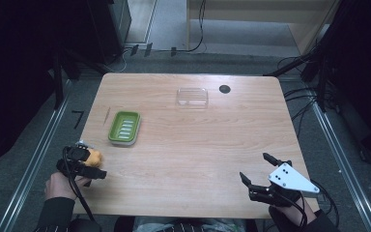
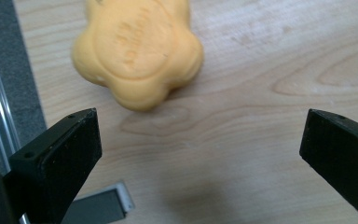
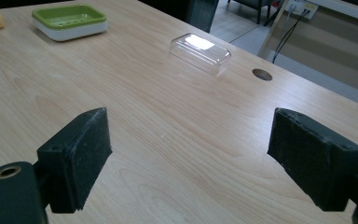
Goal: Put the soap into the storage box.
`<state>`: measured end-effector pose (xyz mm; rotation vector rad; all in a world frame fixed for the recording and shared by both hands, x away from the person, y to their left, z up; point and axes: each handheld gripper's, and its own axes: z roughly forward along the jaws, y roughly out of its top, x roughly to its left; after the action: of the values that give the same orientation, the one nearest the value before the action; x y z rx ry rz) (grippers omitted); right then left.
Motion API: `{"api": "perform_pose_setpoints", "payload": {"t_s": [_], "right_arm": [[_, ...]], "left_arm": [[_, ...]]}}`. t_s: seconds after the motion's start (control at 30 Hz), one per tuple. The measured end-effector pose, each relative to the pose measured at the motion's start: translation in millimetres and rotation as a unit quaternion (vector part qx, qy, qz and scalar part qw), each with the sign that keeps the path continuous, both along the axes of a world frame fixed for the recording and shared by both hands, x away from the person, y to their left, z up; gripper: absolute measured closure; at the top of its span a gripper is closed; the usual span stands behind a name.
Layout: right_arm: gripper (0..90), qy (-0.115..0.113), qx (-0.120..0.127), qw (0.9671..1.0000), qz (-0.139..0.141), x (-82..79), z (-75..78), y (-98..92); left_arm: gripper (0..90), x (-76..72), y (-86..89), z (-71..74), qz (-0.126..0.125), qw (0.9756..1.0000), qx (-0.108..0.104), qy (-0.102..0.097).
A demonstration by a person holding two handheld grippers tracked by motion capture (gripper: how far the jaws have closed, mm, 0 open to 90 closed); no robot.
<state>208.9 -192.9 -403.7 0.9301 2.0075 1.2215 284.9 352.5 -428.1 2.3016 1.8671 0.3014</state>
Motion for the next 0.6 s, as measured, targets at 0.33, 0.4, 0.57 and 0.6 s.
{"api": "perform_pose_setpoints", "payload": {"t_s": [0.33, 0.4, 0.57, 0.6], "right_arm": [[13.4, 0.001, 0.002, 1.0000, 0.004, 1.3, 0.2, 1.5], [13.4, 0.002, 0.003, 1.0000, 0.003, 1.4, 0.2, 1.4], [13.4, 0.001, 0.000, 1.0000, 0.006, 1.5, 0.2, 1.9], [13.4, 0.001, 0.001, 1.0000, 0.004, 2.0, 0.1, 1.4]], "left_arm": [[0.0, 12.3, 6.6, -1.9, 0.003, 1.0000, 0.001, 0.002], [0.0, 15.5, 6.7, -2.3, 0.003, 1.0000, 0.000, 0.002], [0.0, 23.5, 5.7, -3.3, 0.003, 1.0000, 0.005, 0.005], [0.0, 26.6, 6.0, -4.2, 0.004, 1.0000, 0.005, 0.007]]}}
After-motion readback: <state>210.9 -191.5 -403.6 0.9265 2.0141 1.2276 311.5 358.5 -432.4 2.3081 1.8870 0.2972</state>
